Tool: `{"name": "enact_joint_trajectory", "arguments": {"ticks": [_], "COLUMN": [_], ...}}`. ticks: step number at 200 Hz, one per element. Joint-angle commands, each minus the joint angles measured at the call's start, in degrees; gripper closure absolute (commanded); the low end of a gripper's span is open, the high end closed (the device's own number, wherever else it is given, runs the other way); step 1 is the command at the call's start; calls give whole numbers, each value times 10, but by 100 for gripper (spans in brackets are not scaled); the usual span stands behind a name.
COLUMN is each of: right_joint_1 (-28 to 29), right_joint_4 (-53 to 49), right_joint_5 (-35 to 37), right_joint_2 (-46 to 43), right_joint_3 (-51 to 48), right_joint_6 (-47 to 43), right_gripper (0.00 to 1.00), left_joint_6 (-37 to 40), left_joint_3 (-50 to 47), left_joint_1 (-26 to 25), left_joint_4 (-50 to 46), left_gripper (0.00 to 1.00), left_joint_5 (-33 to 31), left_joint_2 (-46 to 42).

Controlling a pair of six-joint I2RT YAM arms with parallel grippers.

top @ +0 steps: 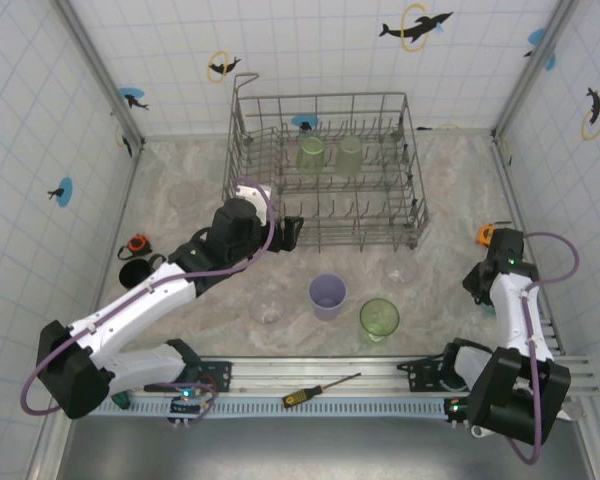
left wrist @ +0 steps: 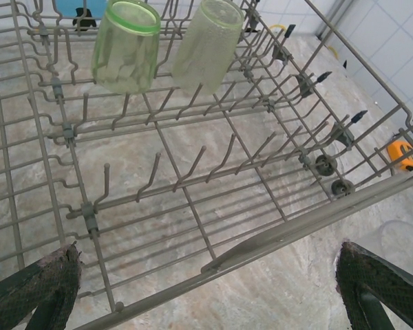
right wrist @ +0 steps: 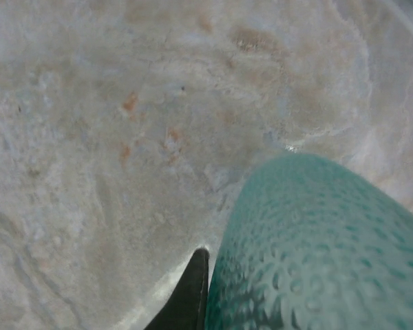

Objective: Load the cups into the dish rack

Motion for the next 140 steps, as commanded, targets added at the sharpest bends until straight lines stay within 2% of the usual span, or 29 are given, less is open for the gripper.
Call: {"name": "enact_joint_trajectory", "arguments": {"ticks": [1,45,82,119,140], "right_joint_1": [-3,-2,2,14,22], "right_joint_4": [3,-7,-7,-20,-5], "right_joint_5": [-16,-35,-100,-110,-132], "right_joint_2": [11,-12,-23,2,25], "right_joint_3": [-5,31,97,170,205], "right_joint_6": [1,-10,-19,-22,-29], "right_gripper": [100,100,100,100,100], "left_joint_6": [-7,-9,-21,-25,7], "left_joint_3": [-1,8,10,16,51], "left_joint_1": [3,3,2,3,3], "left_joint_4": [-4,-7,-7,-7,-11], "left_gripper": [2,2,2,2,2], "left_joint_5": [-7,-11,-14,-20,-21], "left_joint_2": [5,15,16,14,26]}}
